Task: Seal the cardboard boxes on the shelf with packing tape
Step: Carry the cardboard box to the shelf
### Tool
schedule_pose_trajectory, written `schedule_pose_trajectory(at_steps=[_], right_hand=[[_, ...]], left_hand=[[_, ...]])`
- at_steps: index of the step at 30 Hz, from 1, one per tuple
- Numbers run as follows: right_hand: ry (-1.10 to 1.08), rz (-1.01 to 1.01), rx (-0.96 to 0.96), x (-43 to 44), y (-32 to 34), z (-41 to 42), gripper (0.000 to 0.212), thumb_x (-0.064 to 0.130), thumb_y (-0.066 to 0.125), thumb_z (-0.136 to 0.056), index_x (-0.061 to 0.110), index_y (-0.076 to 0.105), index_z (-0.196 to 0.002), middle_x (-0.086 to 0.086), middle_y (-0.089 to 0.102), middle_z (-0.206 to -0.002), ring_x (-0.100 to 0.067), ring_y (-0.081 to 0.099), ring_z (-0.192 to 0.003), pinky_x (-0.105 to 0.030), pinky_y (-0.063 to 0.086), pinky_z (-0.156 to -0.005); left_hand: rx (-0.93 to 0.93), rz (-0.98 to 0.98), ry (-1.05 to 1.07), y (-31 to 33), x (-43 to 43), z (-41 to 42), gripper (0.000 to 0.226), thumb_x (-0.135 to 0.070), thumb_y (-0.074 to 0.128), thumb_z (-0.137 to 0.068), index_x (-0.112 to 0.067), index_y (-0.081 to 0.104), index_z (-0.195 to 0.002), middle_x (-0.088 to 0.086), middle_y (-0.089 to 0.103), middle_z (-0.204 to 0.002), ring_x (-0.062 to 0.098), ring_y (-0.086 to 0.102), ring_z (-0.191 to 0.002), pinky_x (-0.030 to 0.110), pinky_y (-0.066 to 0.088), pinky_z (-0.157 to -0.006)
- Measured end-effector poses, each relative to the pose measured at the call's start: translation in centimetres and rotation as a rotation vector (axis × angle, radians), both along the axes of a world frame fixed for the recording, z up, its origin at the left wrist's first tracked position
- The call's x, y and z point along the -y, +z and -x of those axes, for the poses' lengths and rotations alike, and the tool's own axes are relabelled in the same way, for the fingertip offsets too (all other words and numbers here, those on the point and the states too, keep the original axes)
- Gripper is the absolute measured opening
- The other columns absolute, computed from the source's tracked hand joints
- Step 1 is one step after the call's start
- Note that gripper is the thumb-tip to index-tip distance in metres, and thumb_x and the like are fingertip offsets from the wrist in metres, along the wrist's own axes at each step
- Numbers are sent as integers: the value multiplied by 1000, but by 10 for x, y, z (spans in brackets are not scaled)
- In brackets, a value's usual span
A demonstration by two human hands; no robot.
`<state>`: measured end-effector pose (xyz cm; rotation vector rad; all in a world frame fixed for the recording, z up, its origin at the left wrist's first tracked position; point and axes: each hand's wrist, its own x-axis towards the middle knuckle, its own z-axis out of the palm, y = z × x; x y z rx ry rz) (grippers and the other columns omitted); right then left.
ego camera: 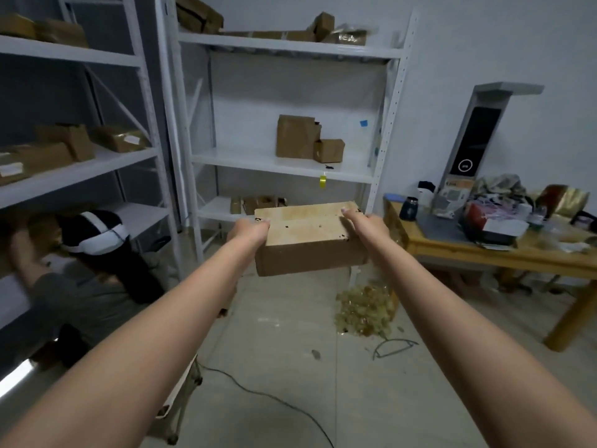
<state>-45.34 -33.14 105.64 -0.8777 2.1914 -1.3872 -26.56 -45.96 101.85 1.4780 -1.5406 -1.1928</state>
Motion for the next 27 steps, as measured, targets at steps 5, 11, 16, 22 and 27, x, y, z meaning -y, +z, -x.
schedule_pose_trajectory(at_steps=[5,11,16,22,27], right_hand=[[-78,-7,74,109,-14,35,64,49,60,-86,14,48,-139,-9,51,-140,-30,47,-125,-39,40,-103],[-126,-17,98,218,-25,101,67,50,60,-84,14,47,-140,-9,51,-141,-31,47,-127,-41,40,-105],[-142,-28,38,305,-40,184,62,47,57,-88,13,48,-140,-9,53,-139,-31,49,-126,-38,41,-101],[-155,-40,37,415,-56,296,63,48,58,-87,11,49,-137,-10,56,-135,-32,52,-121,-37,43,-99],[-147,-78,84,502,-63,381,64,50,57,-87,8,51,-136,-12,56,-134,-33,53,-118,-37,43,-95]], left_hand=[[-11,24,-11,-7,101,33,53,-56,53,-92,-15,66,-123,9,66,-122,35,59,-113,44,49,-100],[-46,38,-7,-5,195,96,41,-52,54,-90,-18,70,-105,5,68,-109,30,60,-104,37,50,-87],[-95,32,-43,-16,277,178,22,-45,57,-86,-25,66,-84,-2,66,-93,21,59,-91,36,51,-84],[-107,51,-52,-29,377,290,31,-39,58,-92,-25,68,-117,-4,65,-104,22,57,-100,37,49,-91],[-111,91,-6,-24,458,369,40,-41,60,-94,-25,63,-131,-2,65,-124,24,58,-112,40,48,-99]])
